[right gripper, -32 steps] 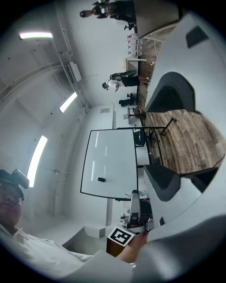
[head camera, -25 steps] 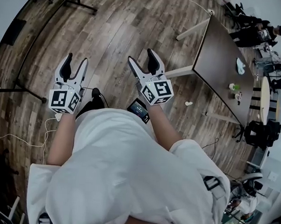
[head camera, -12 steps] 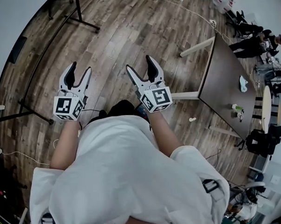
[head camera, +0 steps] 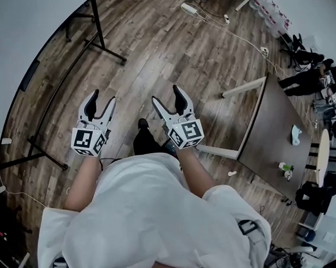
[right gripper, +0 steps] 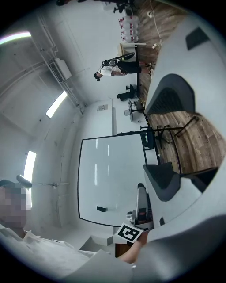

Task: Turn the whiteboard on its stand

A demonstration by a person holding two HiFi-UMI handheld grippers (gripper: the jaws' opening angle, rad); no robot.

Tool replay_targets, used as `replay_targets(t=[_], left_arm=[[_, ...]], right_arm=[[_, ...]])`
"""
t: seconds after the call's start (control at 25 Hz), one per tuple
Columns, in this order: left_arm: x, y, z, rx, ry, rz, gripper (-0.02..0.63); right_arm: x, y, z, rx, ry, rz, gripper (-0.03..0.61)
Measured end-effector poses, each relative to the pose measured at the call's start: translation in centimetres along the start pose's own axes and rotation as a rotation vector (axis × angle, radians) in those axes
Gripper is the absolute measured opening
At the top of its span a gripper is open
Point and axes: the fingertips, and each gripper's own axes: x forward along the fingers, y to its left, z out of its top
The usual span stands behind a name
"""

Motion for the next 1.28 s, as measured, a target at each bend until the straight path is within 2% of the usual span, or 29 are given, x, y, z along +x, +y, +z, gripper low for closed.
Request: replay_targets(t=[0.2, 0.4, 0.68, 0.88, 1.04, 1.28], left_arm=[[8.3, 1.6, 2.1, 0.022, -0.004, 0.027, 0.244], [15.0, 4.0, 2.9, 0.014, 0.005, 0.093, 0.244], [21.9, 6.8, 3.7, -0.003, -0.018, 0.14, 0.244], [26.3, 11.4, 2.3, -0.016, -0.02, 0.149, 0.244], [30.1, 16.1, 2.2, -0.024, -0.033, 0.155, 0.244], [37.5, 22.8, 4.0, -0.045, -0.042, 0.155, 0.244]], right_arm=[[6.0, -6.0, 2.6, -0.016, -0.022, 0.075, 0.345], [11.0, -12.3, 4.3, -0.008, -0.028, 0.121, 0.345], [17.4, -17.5, 3.8, -0.001, -0.002, 0.182, 0.345], [23.6, -19.4, 2.8, 0.001, 0.002, 0.211, 0.345], [28.9, -21.8, 2.7, -0.018, 0.009, 0.203, 0.345], [37.3, -26.9, 5.4, -0.031, 0.026, 0.175, 0.345]])
